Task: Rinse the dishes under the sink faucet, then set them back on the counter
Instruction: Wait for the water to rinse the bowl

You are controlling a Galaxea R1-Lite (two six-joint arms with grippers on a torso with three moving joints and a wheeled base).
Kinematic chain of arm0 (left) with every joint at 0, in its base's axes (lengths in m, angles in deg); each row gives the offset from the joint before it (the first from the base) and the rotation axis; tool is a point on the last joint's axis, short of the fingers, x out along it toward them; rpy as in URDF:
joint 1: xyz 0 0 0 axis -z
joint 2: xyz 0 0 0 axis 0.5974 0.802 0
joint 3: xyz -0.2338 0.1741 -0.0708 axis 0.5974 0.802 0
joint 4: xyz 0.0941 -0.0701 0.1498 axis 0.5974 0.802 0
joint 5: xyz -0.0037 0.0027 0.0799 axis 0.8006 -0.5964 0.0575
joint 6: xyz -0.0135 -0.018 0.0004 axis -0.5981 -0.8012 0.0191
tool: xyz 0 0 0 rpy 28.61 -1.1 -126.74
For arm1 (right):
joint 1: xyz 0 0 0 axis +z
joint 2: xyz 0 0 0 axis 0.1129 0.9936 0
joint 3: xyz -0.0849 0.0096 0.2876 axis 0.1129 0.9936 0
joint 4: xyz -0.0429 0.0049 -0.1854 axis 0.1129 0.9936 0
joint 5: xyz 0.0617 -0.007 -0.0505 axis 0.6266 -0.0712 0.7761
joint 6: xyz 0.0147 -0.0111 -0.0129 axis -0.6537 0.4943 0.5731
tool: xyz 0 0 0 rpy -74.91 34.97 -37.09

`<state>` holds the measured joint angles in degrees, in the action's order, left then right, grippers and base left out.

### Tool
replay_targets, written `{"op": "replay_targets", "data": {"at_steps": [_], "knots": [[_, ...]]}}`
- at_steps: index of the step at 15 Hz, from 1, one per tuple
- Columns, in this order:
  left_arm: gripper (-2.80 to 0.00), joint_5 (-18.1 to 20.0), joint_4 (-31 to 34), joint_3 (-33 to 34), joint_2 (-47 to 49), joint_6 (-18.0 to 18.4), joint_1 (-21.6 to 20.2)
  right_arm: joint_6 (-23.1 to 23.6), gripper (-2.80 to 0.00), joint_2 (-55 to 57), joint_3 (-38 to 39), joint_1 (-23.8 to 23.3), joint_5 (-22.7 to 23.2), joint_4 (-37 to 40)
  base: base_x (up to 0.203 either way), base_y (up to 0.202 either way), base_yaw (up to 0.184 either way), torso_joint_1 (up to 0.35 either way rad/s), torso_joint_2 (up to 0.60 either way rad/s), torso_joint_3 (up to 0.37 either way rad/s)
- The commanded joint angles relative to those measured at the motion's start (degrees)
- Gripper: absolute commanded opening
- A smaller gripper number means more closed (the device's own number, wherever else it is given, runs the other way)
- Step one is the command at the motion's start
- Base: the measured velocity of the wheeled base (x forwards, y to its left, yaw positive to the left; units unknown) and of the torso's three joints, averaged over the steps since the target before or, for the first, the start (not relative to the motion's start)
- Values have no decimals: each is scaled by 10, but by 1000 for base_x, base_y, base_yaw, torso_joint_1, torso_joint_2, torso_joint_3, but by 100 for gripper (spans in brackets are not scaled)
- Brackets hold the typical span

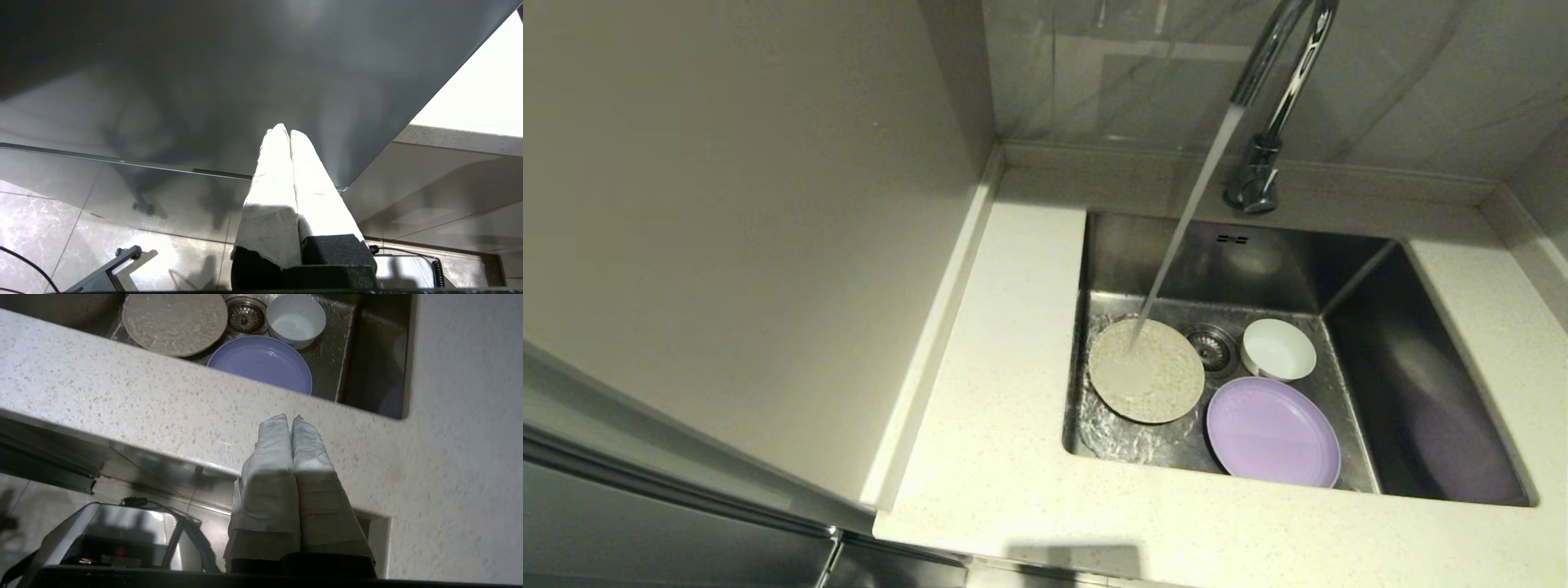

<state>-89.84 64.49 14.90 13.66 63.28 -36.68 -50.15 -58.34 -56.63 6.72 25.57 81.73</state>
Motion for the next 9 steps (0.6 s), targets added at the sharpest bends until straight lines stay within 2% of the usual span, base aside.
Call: {"op": "replay_targets", "data": {"at_steps": [1, 6, 7, 9], "knots": [[-280, 0, 0, 0, -2, -1, 0, 19, -280, 129, -51, 0, 15, -18, 0, 0, 0, 0, 0, 0], [-280, 0, 0, 0, -2, -1, 0, 33, -280, 341, -268, -3, 49, -25, 0, 0, 0, 0, 0, 0], [-280, 0, 0, 0, -2, -1, 0, 29, -280, 372, -321, -7, 51, -7, 0, 0, 0, 0, 0, 0], [-280, 0, 0, 0, -2, 0, 0, 24, -280, 423, -424, -19, 51, 94, 0, 0, 0, 0, 0, 0]]}}
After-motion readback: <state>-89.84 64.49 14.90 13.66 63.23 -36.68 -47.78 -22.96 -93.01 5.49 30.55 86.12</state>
